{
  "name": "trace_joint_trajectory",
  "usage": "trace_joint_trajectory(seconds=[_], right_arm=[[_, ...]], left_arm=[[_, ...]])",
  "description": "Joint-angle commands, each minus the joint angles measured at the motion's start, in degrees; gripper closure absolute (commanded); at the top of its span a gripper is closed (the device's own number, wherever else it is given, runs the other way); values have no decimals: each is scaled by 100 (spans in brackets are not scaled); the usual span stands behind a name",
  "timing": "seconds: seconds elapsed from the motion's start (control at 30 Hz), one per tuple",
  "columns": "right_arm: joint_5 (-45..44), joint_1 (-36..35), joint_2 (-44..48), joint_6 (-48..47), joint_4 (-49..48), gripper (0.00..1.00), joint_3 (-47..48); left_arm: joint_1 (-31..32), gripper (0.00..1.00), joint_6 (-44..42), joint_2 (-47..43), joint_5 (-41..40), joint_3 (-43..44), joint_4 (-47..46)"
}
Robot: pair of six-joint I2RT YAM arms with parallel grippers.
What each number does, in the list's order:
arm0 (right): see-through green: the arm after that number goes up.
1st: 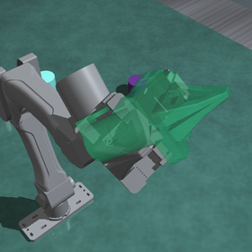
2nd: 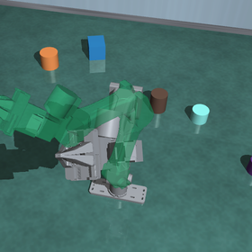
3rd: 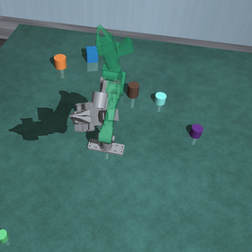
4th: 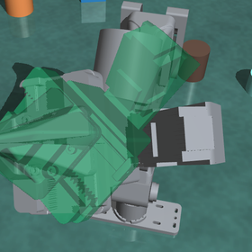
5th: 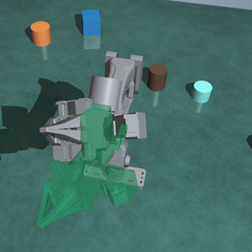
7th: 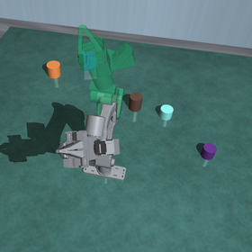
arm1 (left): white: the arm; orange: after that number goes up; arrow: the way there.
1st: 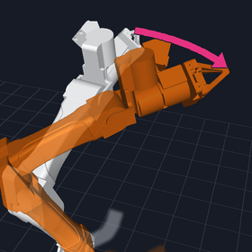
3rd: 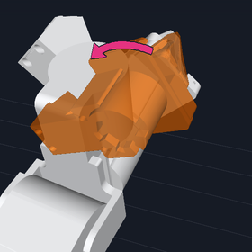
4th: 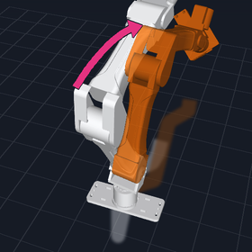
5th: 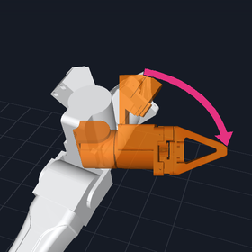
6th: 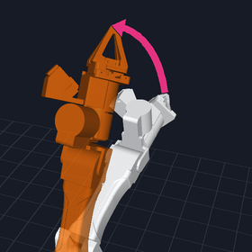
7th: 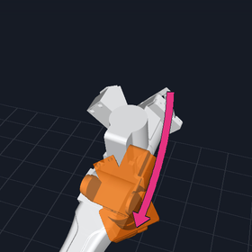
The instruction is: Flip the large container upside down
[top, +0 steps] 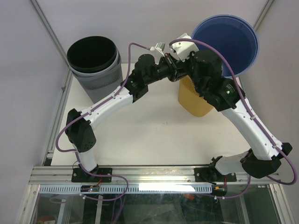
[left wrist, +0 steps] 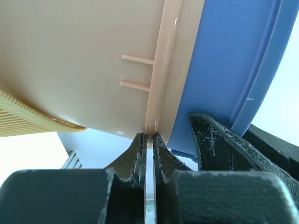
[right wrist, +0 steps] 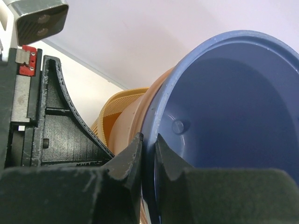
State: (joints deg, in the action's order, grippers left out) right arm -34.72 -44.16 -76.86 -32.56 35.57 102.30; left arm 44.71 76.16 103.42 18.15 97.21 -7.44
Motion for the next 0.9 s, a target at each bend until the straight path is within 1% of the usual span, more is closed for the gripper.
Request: trace_joint_trajectory(seconds=[0.0, 0.13, 0.5, 0.67, 0.77, 0.87], right_arm=[[900, -684, 513, -240, -851, 100, 470], [824, -708, 616, -365, -779, 100, 478], [1137, -717, 1089, -352, -295, 100, 218], [1359, -717, 1124, -374, 239, 100, 332], [1308, -717, 1132, -407, 557, 100, 335], [1188, -717, 1169, -480, 643, 100, 242]], left_arm=[[-80, 100, 219, 279, -1170, -262, 386], [-149, 100, 267, 202, -1338, -468, 384], [-481, 100, 188, 177, -1412, -379, 433], [-676, 100, 202, 181, -1333, -344, 437], [-796, 100, 107, 123, -1333, -314, 437], [-852, 100, -14, 53, -1383, -257, 440]])
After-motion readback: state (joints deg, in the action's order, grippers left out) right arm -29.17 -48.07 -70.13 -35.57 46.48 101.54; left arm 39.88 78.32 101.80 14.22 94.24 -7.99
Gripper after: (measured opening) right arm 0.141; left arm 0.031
